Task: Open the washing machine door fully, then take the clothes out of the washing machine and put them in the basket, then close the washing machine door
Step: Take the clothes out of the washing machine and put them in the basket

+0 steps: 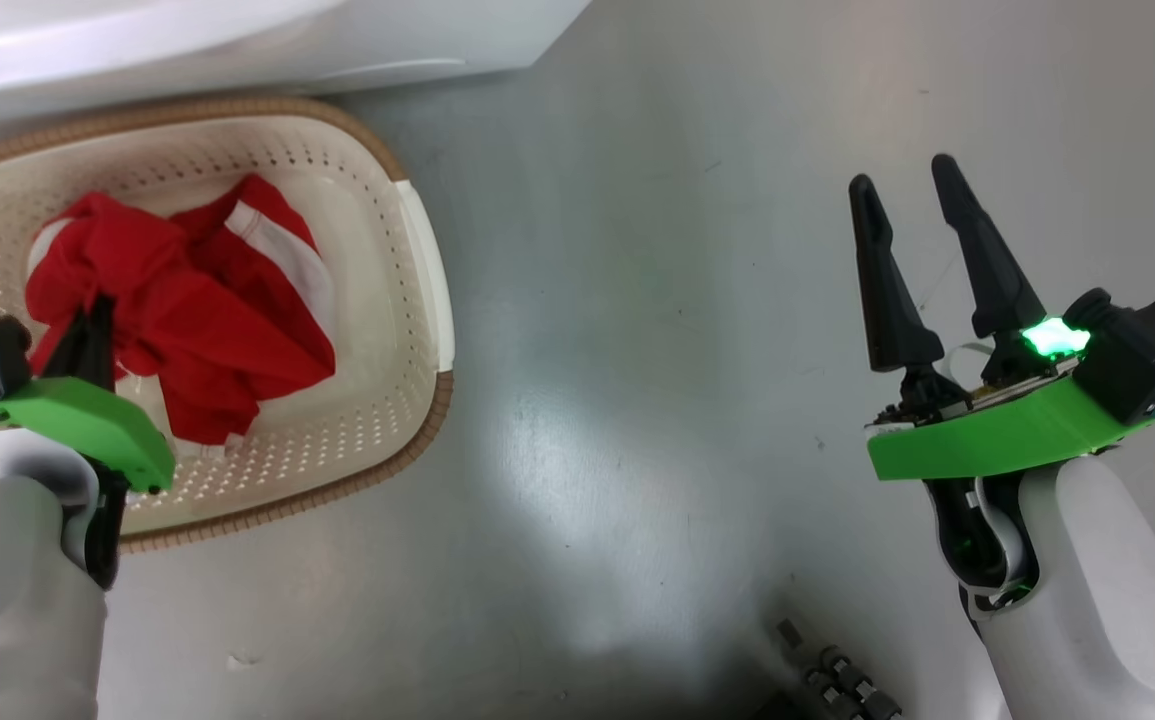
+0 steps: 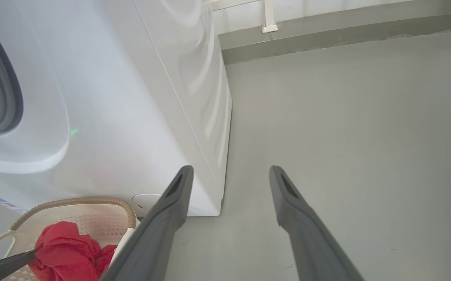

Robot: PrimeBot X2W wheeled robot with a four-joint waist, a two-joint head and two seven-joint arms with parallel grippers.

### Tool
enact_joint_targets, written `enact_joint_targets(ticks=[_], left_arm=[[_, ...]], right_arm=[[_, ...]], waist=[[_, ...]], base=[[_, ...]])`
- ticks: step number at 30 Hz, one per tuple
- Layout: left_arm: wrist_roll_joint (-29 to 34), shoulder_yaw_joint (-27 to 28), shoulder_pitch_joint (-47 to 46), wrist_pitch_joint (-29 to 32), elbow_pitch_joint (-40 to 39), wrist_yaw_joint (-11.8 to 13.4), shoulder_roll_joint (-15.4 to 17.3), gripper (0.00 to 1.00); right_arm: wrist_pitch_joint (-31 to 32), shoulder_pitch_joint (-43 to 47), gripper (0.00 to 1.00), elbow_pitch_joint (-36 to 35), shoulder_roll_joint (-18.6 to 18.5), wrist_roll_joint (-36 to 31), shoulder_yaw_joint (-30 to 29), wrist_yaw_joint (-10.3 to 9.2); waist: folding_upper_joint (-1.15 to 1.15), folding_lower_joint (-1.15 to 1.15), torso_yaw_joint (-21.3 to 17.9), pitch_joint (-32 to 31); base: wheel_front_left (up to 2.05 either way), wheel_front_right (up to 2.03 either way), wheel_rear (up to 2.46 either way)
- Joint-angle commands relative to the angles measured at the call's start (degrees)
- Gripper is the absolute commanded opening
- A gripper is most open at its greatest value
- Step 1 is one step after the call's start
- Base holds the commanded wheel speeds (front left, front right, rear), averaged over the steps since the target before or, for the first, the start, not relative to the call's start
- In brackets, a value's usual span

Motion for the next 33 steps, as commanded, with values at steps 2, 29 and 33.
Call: enact_joint_targets(ticks=[2,29,33], left_arm=[[-0.25,0.50,0.11,-0.29,0.87,0.05,2.25,0.00],[-5.48,1.39,4.82,-0.29,-5.47,0.05,-0.61,1.00],[-4.85,2.39,7.99,-0.29,-10.05,0.05,-0.78,1.00]], right_arm=[[-0.37,0.60,1.00,-1.61,0.06,-0.23,1.19,0.35],[-0.37,0.98,1.00,0.86,0.06,-2.49,-0.40,0.35],[-0.37,1.88,1.00,1.64,0.06,-2.81,-0.93,0.35]], waist=[[0.00,0.00,0.24,1.31],[0.00,0.00,3.36,-7.58],[0.00,0.00,4.09,-11.18]], base=[[0.00,0.00,0.00],[0.00,0.00,0.00],[0.00,0.00,0.00]])
